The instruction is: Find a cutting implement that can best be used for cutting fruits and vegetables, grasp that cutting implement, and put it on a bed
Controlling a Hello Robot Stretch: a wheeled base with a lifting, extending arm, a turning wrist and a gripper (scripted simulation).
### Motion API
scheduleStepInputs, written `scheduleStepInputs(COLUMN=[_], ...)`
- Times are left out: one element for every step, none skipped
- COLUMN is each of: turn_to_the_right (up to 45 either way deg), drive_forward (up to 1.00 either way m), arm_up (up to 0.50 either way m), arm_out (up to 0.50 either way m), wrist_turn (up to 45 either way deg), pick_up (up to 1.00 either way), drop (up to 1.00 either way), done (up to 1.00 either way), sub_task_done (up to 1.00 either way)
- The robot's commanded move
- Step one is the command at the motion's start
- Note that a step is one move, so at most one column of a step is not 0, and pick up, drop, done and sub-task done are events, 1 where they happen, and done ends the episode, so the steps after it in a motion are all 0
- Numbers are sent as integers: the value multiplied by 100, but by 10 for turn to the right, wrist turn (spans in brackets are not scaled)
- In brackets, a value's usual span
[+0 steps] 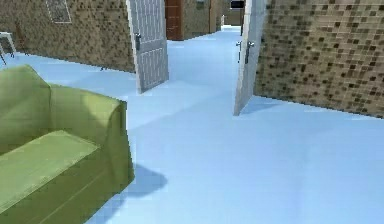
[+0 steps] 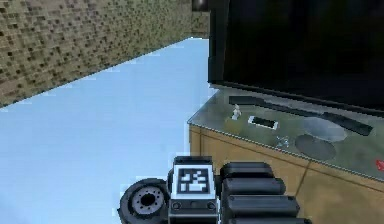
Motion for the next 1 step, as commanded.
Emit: scheduleStepInputs(turn_to_the_right=[0], drive_forward=[100], arm_up=[0], arm_out=[0], wrist_turn=[0], pick_up=[0], drop=[0], done=[0], sub_task_done=[0])
